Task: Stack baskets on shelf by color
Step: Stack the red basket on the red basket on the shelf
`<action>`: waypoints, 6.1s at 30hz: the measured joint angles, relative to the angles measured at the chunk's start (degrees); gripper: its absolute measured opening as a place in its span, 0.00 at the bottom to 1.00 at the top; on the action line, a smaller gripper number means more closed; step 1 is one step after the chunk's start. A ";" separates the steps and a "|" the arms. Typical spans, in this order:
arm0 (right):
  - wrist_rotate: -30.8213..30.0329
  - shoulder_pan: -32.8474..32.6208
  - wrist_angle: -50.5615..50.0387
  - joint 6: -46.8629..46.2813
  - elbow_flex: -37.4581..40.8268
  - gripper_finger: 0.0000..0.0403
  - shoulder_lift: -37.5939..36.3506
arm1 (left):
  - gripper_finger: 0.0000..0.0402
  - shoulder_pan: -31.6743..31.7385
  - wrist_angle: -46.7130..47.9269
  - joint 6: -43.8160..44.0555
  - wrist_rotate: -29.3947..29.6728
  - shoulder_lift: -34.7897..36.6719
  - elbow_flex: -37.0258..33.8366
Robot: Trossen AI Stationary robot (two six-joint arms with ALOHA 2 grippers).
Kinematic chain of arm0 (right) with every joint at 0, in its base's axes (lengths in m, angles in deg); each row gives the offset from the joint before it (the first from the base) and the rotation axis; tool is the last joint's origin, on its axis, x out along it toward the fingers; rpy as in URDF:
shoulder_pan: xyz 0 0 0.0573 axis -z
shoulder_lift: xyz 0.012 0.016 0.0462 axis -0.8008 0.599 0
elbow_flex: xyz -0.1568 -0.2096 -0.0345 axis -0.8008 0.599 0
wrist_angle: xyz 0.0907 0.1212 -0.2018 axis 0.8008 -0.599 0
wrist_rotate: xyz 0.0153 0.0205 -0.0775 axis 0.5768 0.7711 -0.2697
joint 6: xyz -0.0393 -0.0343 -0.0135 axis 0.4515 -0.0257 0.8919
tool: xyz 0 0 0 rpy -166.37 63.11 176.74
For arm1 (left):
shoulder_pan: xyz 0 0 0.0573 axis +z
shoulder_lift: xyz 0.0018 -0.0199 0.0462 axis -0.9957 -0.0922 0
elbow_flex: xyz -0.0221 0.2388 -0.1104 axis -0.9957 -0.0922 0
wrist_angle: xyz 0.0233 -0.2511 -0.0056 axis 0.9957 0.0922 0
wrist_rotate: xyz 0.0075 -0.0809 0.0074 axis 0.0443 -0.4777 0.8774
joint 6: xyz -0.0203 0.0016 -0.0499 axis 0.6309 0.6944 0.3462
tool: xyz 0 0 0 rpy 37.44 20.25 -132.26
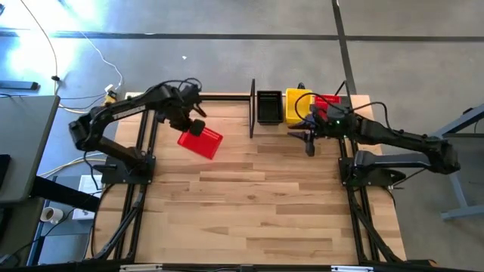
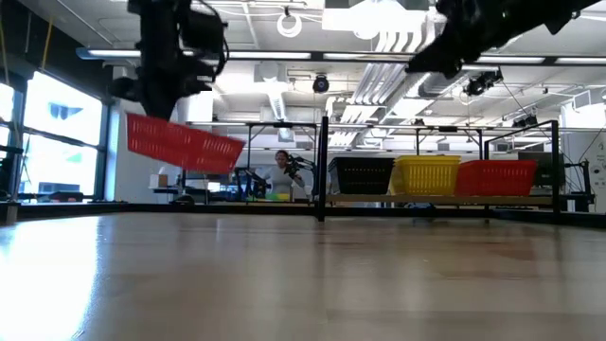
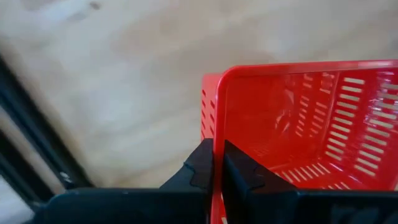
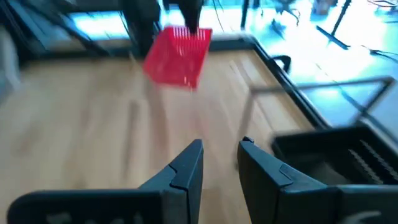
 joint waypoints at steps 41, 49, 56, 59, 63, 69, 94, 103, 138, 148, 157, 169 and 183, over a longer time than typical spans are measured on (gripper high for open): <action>1.50 -34.62 21.52 -9.10 -5.59 0.21 16.22 | 0.01 -42.30 -19.58 35.29 -16.15 -8.05 0.09; 2.81 -35.04 11.24 5.56 -16.60 0.21 25.57 | 0.01 -41.94 -22.67 39.54 -17.95 -10.88 0.06; 4.14 -35.06 -0.12 15.29 -28.20 0.21 34.54 | 0.01 -40.97 -24.38 41.47 -19.66 -11.50 0.14; 4.43 -35.47 -4.10 17.48 -31.71 0.21 37.93 | 0.01 -40.17 -24.37 41.71 -20.19 -11.36 0.05; 4.70 -36.85 -6.94 19.34 -34.30 0.21 41.67 | 0.01 -39.19 -25.40 41.75 -20.51 -11.38 0.12; 4.53 -38.58 -7.96 19.36 -35.81 0.29 45.15 | 0.01 -38.02 -26.46 41.90 -22.30 -11.41 0.11; 0.26 -39.10 -13.26 11.62 -35.65 0.03 48.70 | 0.07 -37.65 -37.48 38.19 -16.27 -11.38 0.15; -3.98 -40.33 -13.82 0.68 -35.65 0.01 48.68 | 0.21 -37.71 -37.00 29.56 -12.58 -11.38 0.13; -27.91 -42.01 -48.54 -26.15 -35.50 0.00 36.66 | 0.24 -25.97 -46.46 3.22 -6.52 -11.36 0.13; -37.49 -33.32 -44.06 -21.28 -18.70 0.00 14.46 | 0.24 -20.42 -47.51 1.56 -10.18 -11.36 0.13; -43.69 -20.75 -43.09 -1.00 -11.77 0.00 -1.44 | 0.24 -16.10 -47.47 0.49 -10.70 -11.36 0.13; -37.87 -2.84 -43.92 18.91 -8.62 0.00 -8.31 | 0.24 -13.25 -47.47 0.37 -10.73 -11.36 0.13; -28.08 11.92 -38.54 31.22 0.13 0.00 -8.98 | 0.24 -12.94 -47.51 0.07 -10.79 -11.36 0.13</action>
